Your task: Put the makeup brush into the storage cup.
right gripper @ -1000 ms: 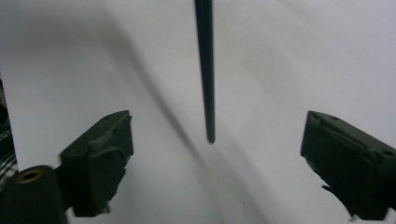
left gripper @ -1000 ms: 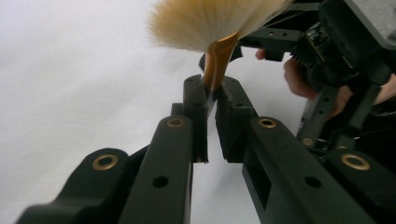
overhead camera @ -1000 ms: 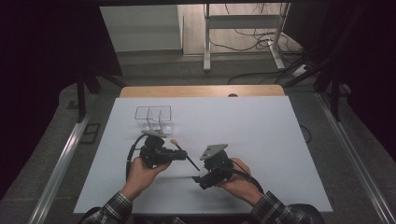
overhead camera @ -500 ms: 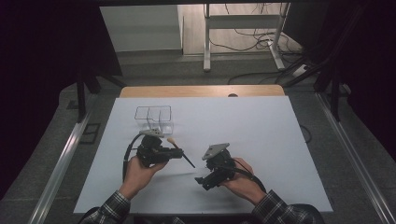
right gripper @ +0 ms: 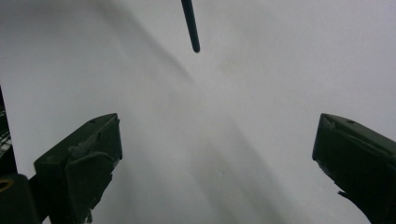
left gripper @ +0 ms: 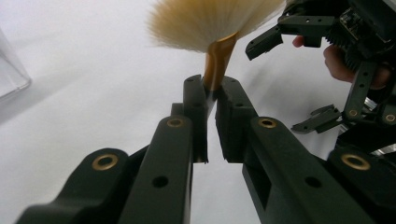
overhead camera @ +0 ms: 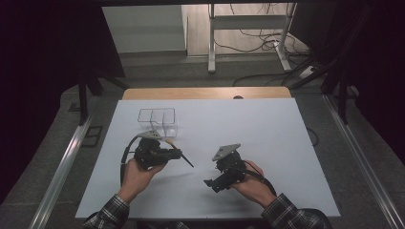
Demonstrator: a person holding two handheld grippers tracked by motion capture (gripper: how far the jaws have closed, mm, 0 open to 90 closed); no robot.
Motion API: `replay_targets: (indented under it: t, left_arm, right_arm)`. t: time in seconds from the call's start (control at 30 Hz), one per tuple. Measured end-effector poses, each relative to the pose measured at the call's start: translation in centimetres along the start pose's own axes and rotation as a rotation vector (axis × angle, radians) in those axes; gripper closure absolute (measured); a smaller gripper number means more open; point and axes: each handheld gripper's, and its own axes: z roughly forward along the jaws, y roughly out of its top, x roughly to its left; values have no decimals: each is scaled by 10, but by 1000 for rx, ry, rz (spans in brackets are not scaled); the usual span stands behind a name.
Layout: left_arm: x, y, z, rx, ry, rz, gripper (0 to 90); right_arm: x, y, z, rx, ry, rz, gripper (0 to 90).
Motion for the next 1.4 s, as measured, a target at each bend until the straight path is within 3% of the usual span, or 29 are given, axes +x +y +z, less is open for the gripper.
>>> replay_targets:
  t: [0.3,1.4]
  left_arm:
    - [2,-2,-4,1,27,6,828]
    - [16,-9,-23,15,163,32,828]
  right_arm:
    - [-3,-3,-3,5,7,14,2]
    - [-28,-27,-30,21,-59,33,0]
